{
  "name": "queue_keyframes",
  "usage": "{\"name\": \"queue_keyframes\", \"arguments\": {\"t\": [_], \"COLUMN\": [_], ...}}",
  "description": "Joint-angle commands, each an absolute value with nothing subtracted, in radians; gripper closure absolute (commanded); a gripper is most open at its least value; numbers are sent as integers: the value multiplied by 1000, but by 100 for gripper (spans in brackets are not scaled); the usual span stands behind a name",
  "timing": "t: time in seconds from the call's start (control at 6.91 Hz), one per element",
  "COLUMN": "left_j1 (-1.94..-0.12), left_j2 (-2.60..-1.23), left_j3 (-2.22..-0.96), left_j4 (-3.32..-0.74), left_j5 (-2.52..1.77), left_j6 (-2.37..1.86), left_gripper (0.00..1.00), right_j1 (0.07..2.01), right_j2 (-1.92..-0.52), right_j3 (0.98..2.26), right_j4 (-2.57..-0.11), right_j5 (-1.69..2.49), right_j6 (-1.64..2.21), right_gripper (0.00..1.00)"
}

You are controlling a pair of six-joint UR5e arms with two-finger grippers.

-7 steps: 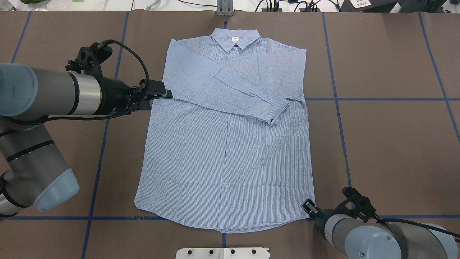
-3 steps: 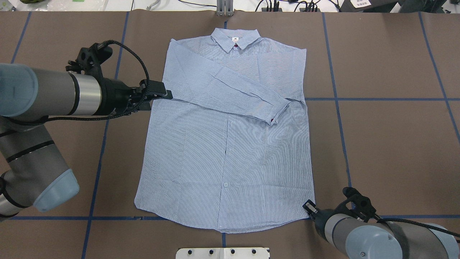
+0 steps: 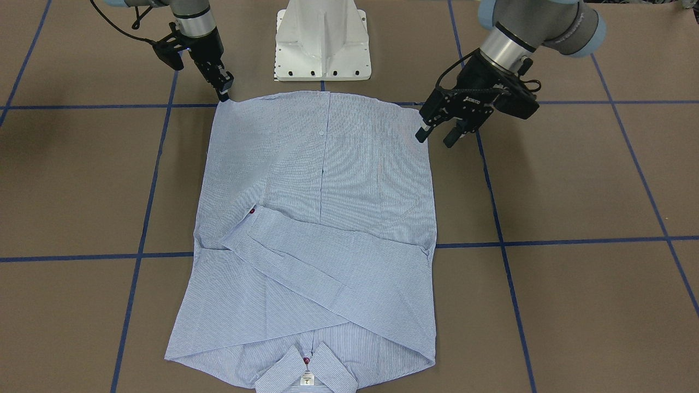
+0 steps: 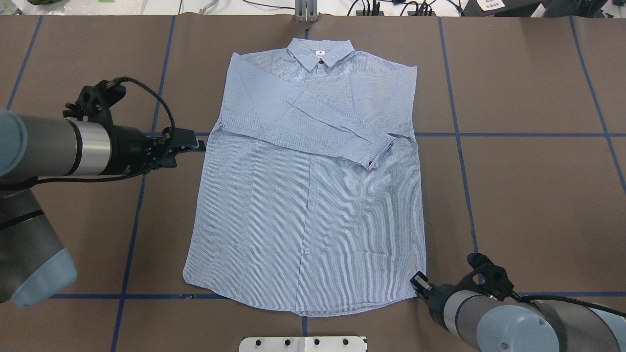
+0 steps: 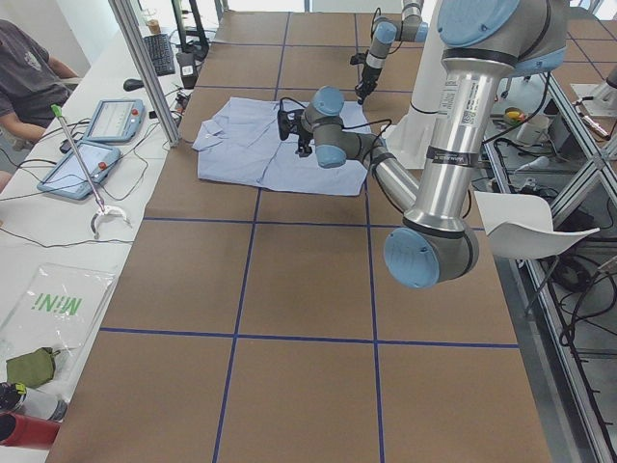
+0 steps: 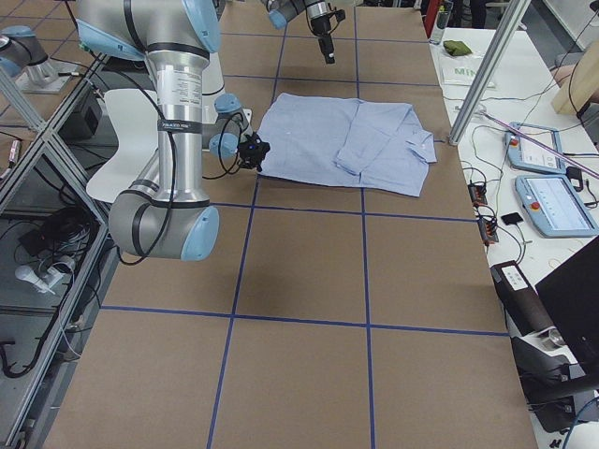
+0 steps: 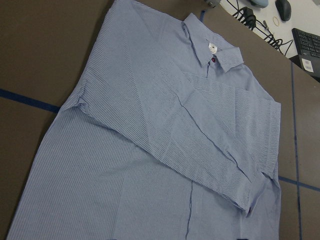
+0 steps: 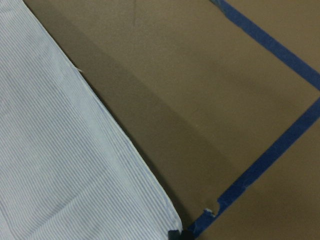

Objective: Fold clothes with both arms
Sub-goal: 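Move both grippers to the two hem corners nearest the robot and grasp them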

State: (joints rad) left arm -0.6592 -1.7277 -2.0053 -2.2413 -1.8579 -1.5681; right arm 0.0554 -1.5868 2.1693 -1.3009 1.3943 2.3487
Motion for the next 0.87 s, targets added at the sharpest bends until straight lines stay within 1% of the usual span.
{"name": "queue_keyframes", "arguments": {"t": [0.0, 0.14, 0.29, 0.72], "left_j1": [-571, -495, -445, -373], "left_j2": [-1605, -1594, -1611, -1638], "left_j3": [-2029, -2014, -2017, -2011], "left_j4": [-2235, -2227, -2148, -2051], "left_j5": [-1845, -1815, -1751, -1715], "left_j6": [-1615, -1659, -1693, -1736], "left_gripper": [17, 18, 19, 23], "right_j1": [57, 58, 58, 57], "right_j2": [-1586, -1586, -1588, -1586], "right_j3": [2181, 2183, 2183, 2178], "right_j4": [-1299, -1298, -1298, -1298], "right_j5": [1413, 1417, 1417, 1416], "right_j6": [2349, 2347, 2347, 2347], "right_gripper": [100, 100, 100, 100]}}
